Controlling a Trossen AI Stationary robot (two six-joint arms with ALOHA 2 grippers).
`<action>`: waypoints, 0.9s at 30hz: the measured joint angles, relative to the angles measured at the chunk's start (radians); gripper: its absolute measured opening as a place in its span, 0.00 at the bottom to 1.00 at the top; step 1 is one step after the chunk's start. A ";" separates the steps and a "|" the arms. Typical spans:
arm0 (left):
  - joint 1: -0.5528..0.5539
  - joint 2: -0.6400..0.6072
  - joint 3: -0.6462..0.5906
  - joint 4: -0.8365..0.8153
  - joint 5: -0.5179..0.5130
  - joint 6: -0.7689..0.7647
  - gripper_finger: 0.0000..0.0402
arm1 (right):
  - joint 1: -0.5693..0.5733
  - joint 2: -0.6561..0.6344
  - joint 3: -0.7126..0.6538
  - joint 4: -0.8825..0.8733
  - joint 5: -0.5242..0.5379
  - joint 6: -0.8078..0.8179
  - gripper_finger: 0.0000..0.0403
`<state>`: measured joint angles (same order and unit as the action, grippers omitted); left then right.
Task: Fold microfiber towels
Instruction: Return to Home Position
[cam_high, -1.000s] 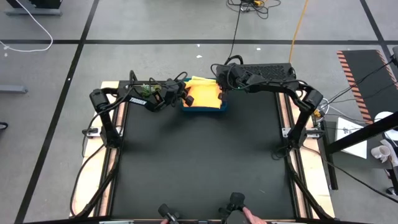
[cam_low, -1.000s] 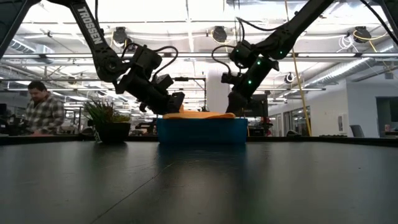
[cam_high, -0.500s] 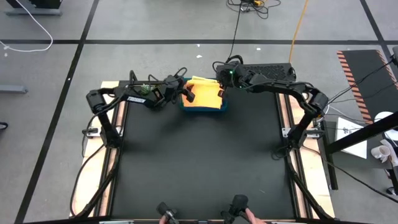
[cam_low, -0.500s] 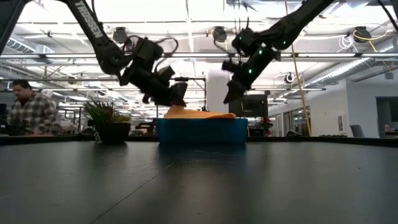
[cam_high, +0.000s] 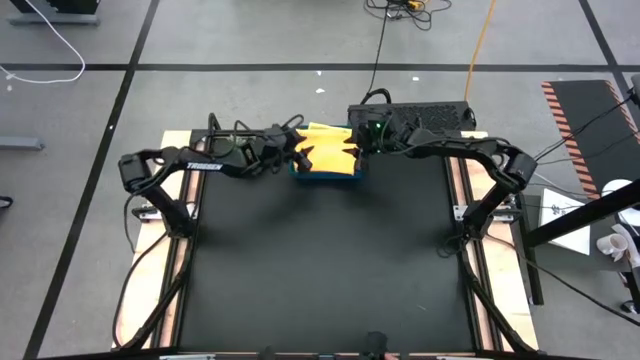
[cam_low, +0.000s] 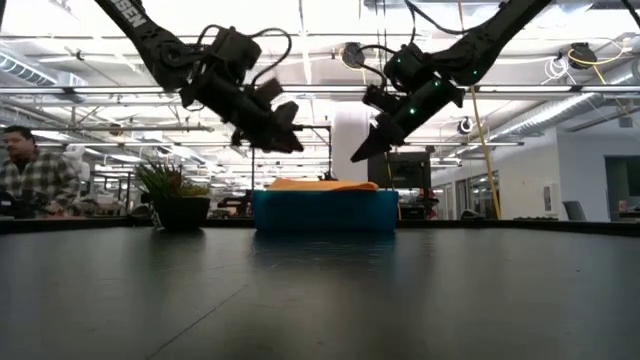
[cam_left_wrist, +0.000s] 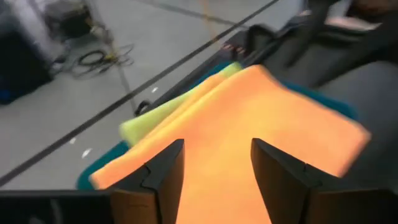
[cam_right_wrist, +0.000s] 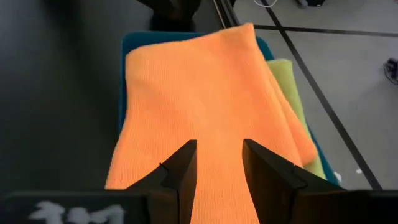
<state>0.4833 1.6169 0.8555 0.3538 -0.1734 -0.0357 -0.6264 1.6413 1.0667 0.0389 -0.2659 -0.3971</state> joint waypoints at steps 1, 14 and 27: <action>-0.017 -0.003 0.000 0.008 0.004 0.008 0.45 | 0.002 0.000 -0.012 0.013 0.002 0.001 0.29; -0.247 -0.509 -0.101 -0.195 0.039 0.121 0.09 | 0.110 -0.532 -0.309 0.146 -0.002 0.081 0.29; -0.427 -1.147 -0.497 -0.195 0.036 0.081 0.01 | 0.256 -1.155 -0.725 0.319 0.122 0.204 0.13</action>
<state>0.0568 0.4704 0.3581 0.1590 -0.1378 0.0457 -0.3708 0.4866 0.3420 0.3581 -0.1442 -0.1931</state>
